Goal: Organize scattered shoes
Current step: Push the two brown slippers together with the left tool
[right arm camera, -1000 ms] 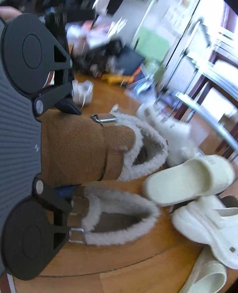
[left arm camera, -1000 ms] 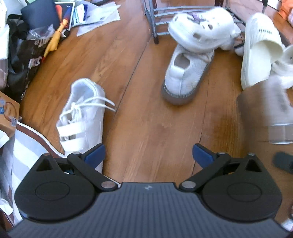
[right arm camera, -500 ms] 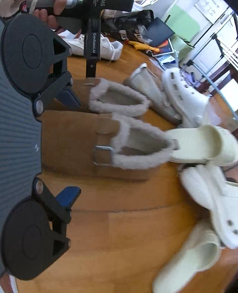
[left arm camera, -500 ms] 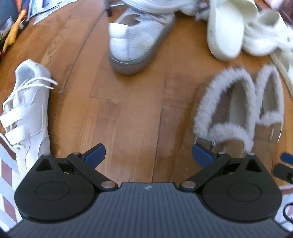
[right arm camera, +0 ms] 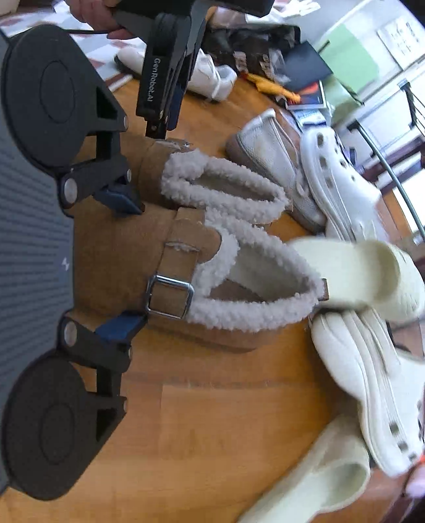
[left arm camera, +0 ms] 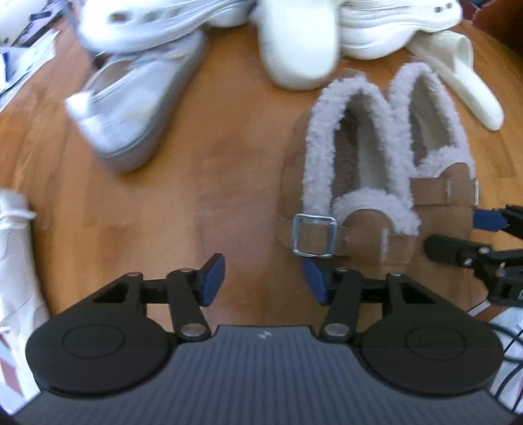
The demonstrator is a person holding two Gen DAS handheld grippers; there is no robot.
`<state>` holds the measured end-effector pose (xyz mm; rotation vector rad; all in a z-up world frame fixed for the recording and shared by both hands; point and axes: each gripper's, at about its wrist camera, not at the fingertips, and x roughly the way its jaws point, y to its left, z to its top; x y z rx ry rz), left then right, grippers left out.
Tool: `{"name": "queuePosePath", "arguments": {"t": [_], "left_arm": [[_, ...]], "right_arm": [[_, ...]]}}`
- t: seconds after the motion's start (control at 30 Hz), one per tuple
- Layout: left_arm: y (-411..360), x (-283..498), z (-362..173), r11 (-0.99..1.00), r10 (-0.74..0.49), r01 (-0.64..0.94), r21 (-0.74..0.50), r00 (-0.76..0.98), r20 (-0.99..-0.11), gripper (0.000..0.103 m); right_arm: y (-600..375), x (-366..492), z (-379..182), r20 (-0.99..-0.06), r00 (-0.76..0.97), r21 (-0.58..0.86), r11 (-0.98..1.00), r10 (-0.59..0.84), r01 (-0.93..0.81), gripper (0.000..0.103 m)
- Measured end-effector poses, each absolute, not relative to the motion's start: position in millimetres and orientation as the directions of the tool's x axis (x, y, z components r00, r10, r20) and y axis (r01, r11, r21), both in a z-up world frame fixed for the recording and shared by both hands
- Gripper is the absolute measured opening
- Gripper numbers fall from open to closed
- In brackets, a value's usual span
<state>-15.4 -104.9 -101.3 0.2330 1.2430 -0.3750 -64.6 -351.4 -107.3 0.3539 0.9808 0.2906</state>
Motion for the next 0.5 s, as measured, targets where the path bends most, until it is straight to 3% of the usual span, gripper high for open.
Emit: {"name": "queuePosePath", "arguments": {"t": [0.17, 0.2, 0.23, 0.27, 0.3, 0.33, 0.5], "left_arm": [[-124.7, -12.2, -86.9, 0.906, -0.210, 0.414, -0.095, 0.242, -0.947, 0.048], [-121.5, -11.5, -85.0, 0.910, -0.214, 0.401, -0.105, 0.235, -0.948, 0.058], [-117.3, -11.2, -83.6, 0.915, -0.210, 0.389, -0.107, 0.234, -0.949, 0.074], [-111.0, -10.9, -81.5, 0.924, -0.205, 0.366, -0.108, 0.238, -0.949, 0.081], [-102.3, -10.2, -78.5, 0.935, -0.203, 0.336, -0.112, 0.248, -0.947, 0.091], [-93.2, -9.3, -75.0, 0.943, -0.204, 0.310, -0.119, 0.258, -0.944, 0.091], [-32.7, 22.6, -34.1, 0.971, -0.232, 0.136, -0.196, 0.354, -0.906, 0.096]], "right_arm": [[-383.3, -64.2, -95.5, -0.775, 0.522, 0.405, 0.914, 0.357, -0.024, 0.056], [-390.9, -66.4, -89.7, -0.777, 0.521, 0.405, 0.914, 0.355, -0.019, 0.055], [-399.8, -69.4, -84.0, -0.779, 0.515, 0.408, 0.913, 0.357, -0.015, 0.056], [-410.1, -73.3, -78.4, -0.782, 0.504, 0.416, 0.909, 0.365, -0.013, 0.074], [-415.7, -75.4, -75.4, -0.784, 0.500, 0.420, 0.908, 0.368, -0.009, 0.085], [-421.7, -81.4, -74.2, -0.780, 0.527, 0.416, 0.909, 0.338, 0.033, 0.095], [-439.6, -103.2, -73.6, -0.716, 0.600, 0.534, 0.834, 0.356, 0.142, 0.093]]}}
